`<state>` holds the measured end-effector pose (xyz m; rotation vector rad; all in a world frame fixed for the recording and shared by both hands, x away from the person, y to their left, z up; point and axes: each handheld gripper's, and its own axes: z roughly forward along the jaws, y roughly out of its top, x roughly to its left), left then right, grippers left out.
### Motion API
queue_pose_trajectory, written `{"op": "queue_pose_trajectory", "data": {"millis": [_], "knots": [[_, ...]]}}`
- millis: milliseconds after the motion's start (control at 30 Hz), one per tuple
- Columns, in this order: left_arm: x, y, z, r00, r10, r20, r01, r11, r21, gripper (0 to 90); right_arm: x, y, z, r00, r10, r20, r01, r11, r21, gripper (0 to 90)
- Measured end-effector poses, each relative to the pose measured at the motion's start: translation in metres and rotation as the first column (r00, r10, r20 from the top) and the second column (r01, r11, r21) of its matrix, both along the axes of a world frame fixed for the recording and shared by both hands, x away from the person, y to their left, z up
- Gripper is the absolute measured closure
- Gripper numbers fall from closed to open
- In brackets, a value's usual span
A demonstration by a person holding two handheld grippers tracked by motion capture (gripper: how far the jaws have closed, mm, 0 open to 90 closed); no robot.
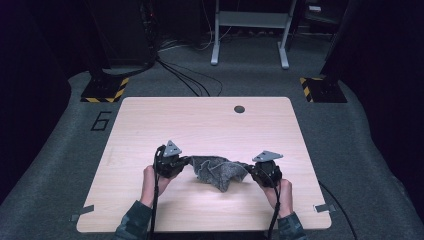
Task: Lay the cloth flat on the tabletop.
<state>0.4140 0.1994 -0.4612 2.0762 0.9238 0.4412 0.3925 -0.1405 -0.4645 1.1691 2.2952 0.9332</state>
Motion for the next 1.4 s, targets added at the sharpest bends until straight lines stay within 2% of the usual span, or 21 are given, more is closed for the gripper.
{"op": "queue_pose_trajectory", "data": {"millis": [133,367,400,467,533,567,600,633,667,700,733,867,933,967,1033,1067,1100,1133,1167,1400], "knots": [[0.0,0.006,-0.003,0.9999,0.006,-0.016,-0.006,1.0,0.0,85.4,-0.001,-0.008,0.0,0.9995,-0.033,-0.002,0.033,0.999,-0.005,86.5],[0.0,0.013,-0.008,0.9991,0.018,-0.039,-0.018,0.9998,-0.003,85.2,-0.013,-0.021,-0.005,0.9989,-0.036,-0.029,0.035,0.999,-0.023,86.4],[0.0,0.015,-0.01,0.9984,0.017,-0.054,-0.018,0.9998,-0.006,84.8,-0.019,-0.026,-0.009,0.9982,-0.026,-0.054,0.025,1.0,-0.015,86.1],[0.001,0.017,-0.013,0.9976,0.017,-0.067,-0.017,0.9999,0.0,82.7,-0.024,-0.03,-0.013,0.9969,-0.009,-0.079,0.008,1.0,-0.004,84.0],[0.003,0.019,-0.015,0.9955,0.021,-0.092,-0.022,0.9997,-0.006,75.7,-0.029,-0.034,-0.014,0.9964,0.015,-0.084,-0.012,0.999,0.034,74.2],[0.004,0.021,-0.015,0.9948,0.026,-0.099,-0.027,0.9996,-0.007,70.2,-0.029,-0.039,-0.013,0.9966,0.033,-0.076,-0.029,0.999,0.045,69.5],[0.006,0.022,-0.016,0.9931,0.03,-0.114,-0.03,0.9995,-0.006,62.7,-0.028,-0.041,-0.011,0.9965,0.025,-0.08,-0.019,0.997,0.07,63.2],[0.006,0.022,-0.016,0.9931,0.03,-0.114,-0.03,0.9995,-0.006,55.9,-0.028,-0.041,-0.011,0.9965,0.025,-0.08,-0.019,0.997,0.07,63.2],[0.007,0.025,-0.016,0.9914,0.039,-0.125,-0.041,0.9991,-0.013,49.9,-0.023,-0.046,-0.007,0.9961,0.027,-0.084,-0.018,0.995,0.098,55.3],[0.007,0.025,-0.016,0.9914,0.039,-0.125,-0.041,0.9991,-0.013,45.1,-0.02,-0.048,-0.005,0.9963,0.036,-0.078,-0.027,0.992,0.122,53.0],[0.008,0.028,-0.016,0.9904,0.059,-0.125,-0.062,0.9978,-0.021,41.1,-0.016,-0.049,-0.003,0.9967,0.037,-0.072,-0.027,0.991,0.134,51.3],[0.013,0.035,-0.011,0.9895,0.08,-0.12,-0.086,0.9955,-0.041,33.6,0.005,-0.048,0.006,0.9989,0.024,-0.041,-0.017,0.987,0.157,50.5],[0.021,0.037,-0.008,0.9875,0.097,-0.124,-0.105,0.9931,-0.054,32.3,0.018,-0.044,0.008,0.9989,0.025,-0.04,-0.018,0.987,0.16,50.6],[0.021,0.037,-0.008,0.9875,0.097,-0.124,-0.105,0.9931,-0.054,32.1,0.026,-0.042,0.007,0.9985,0.024,-0.05,-0.016,0.988,0.156,50.7],[0.033,0.035,-0.01,0.9851,0.101,-0.139,-0.106,0.9939,-0.031,32.2,0.039,-0.035,0.005,0.9975,0.026,-0.066,-0.017,0.99,0.137,51.0],[0.033,0.035,-0.01,0.9851,0.101,-0.139,-0.106,0.9939,-0.031,32.2,0.046,-0.031,0.004,0.9973,0.029,-0.068,-0.021,0.993,0.115,51.3],[0.04,0.032,-0.016,0.9822,0.1,-0.159,-0.103,0.9947,-0.01,32.6,0.052,-0.028,0.002,0.9963,0.03,-0.08,-0.021,0.994,0.11,51.5],[0.04,0.032,-0.016,0.9822,0.1,-0.159,-0.103,0.9947,-0.01,32.8,0.052,-0.028,0.002,0.9963,0.03,-0.08,-0.021,0.994,0.11,51.5],[0.046,0.028,-0.022,0.9786,0.096,-0.182,-0.096,0.9954,0.007,32.8,0.062,-0.022,-0.003,0.9948,0.035,-0.096,-0.026,0.995,0.094,52.0],[0.057,0.023,-0.037,0.9689,0.104,-0.225,-0.102,0.9945,0.022,33.6,0.08,-0.012,-0.022,0.9869,0.033,-0.158,-0.025,0.998,0.049,53.8]]}}
